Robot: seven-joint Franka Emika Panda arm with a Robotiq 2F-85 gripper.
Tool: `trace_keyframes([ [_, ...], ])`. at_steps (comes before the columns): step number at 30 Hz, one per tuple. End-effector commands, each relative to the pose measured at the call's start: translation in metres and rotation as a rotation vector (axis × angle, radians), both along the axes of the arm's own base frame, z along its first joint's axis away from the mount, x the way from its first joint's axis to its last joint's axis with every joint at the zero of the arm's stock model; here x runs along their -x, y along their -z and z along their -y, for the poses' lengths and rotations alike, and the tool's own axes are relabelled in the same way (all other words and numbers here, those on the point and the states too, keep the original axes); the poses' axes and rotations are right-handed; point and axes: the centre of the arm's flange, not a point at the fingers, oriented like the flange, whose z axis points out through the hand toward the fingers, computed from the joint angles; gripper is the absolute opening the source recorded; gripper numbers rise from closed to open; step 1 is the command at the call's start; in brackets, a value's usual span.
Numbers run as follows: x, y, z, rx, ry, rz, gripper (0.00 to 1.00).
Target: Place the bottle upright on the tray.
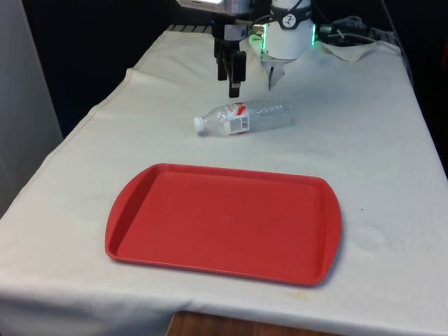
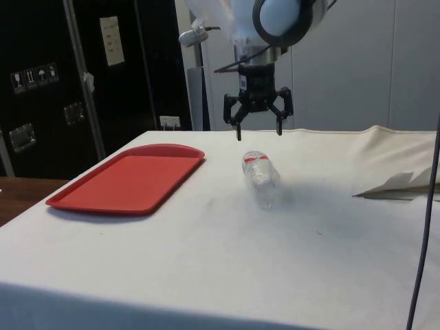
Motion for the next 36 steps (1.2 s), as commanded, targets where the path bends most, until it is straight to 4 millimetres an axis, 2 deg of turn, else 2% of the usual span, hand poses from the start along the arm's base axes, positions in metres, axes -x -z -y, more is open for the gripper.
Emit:
trace_keyframes([
  [1,0.001,-0.001,-0.001,-0.008,0.000,0.005,1.00],
  [16,0.000,0.000,0.000,0.000,0.000,-0.001,1.00],
  [36,0.003,-0.010,-0.003,-0.058,0.006,-0.014,1.00],
])
